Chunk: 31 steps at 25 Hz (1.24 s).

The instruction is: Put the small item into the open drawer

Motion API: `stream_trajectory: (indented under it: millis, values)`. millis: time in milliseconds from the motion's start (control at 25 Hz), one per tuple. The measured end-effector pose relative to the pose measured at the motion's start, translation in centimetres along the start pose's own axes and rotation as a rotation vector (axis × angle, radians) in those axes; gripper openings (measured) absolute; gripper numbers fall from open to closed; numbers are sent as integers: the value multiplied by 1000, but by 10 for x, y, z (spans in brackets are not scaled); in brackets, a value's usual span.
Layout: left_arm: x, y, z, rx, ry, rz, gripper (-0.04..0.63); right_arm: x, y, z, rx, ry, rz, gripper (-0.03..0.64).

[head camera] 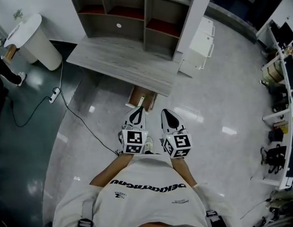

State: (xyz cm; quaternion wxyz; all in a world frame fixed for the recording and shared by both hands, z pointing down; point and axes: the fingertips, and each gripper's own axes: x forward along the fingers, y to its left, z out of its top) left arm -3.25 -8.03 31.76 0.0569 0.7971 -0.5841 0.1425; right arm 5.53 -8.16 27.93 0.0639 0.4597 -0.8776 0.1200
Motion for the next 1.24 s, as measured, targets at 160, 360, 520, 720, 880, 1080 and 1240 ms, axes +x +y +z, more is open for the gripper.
stream_trajectory:
  millis: [160,360,520,720,880,1080,1240]
  values:
    - [-12,-3,14,15,-36,9,15,-6,8,12,-27,-22,13,28]
    - [-20,-5,23,21,-67,15,15,-9,14,20,-63,-43,19,29]
    - [-22,-2,26,17,-80,19,15,-9,15,26,-75,-56,13,29]
    - [-21,0,30,24,-88,16,15,-8,14,28,-86,-61,3,29]
    - [-18,2,28,15,-93,17,15,-7,12,29,-89,-65,-5,29]
    - [-10,1,29,18,-89,12,15,-2,6,30,-86,-61,-13,29]
    - [-7,5,27,24,-87,18,15,2,6,29,-88,-61,-9,28]
